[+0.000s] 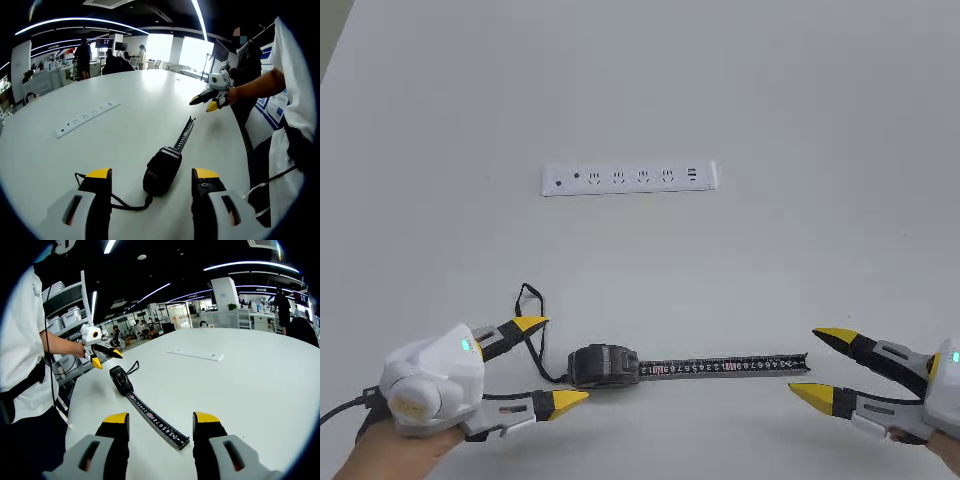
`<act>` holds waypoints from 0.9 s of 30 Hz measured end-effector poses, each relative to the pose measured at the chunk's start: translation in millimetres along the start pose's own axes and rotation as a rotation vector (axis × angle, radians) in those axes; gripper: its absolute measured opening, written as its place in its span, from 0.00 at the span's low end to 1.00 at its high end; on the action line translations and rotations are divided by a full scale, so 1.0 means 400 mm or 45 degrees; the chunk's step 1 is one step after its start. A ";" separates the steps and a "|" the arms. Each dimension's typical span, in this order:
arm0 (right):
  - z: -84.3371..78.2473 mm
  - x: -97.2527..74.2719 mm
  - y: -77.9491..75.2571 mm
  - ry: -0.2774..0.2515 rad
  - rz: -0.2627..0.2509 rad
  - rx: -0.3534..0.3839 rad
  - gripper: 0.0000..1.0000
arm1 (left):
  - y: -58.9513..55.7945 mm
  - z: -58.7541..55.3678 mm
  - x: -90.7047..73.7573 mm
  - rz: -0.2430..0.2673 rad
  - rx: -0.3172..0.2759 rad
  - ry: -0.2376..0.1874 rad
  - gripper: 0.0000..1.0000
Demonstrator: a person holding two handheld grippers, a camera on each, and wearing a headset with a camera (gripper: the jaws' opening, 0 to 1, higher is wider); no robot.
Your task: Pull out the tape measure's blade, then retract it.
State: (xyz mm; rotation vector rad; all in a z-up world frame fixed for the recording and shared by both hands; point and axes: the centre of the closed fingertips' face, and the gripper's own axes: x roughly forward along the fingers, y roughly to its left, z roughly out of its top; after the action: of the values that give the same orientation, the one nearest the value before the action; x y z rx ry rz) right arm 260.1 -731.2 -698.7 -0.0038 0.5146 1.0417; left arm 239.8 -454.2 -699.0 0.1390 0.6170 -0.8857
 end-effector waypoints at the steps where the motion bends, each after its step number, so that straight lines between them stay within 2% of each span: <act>1: 0.002 -0.004 0.001 0.000 -0.016 0.003 0.51 | 0.000 -0.002 -0.007 0.006 -0.006 -0.001 0.63; 5: 0.006 -0.020 0.008 -0.002 -0.047 0.008 0.52 | -0.006 -0.011 -0.028 0.021 -0.016 -0.002 0.63; 6: 0.007 -0.025 0.011 -0.005 -0.056 0.010 0.52 | 0.001 -0.024 -0.037 0.029 -0.024 -0.006 0.63; 11: 0.004 -0.049 0.017 -0.017 -0.083 0.027 0.53 | 0.003 -0.038 -0.061 0.051 -0.054 -0.023 0.64; 20: -0.013 -0.089 0.032 -0.030 -0.142 0.062 0.55 | 0.002 -0.037 -0.104 0.104 -0.112 -0.065 0.65; 27: -0.017 -0.110 0.058 -0.042 -0.176 0.089 0.56 | -0.023 -0.050 -0.130 0.127 -0.132 -0.073 0.66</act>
State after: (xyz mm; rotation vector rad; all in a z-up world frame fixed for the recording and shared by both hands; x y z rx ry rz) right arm 220.7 -757.2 -681.3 0.0392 0.5131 0.8868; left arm 199.2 -417.3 -685.2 0.0501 0.5963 -0.7574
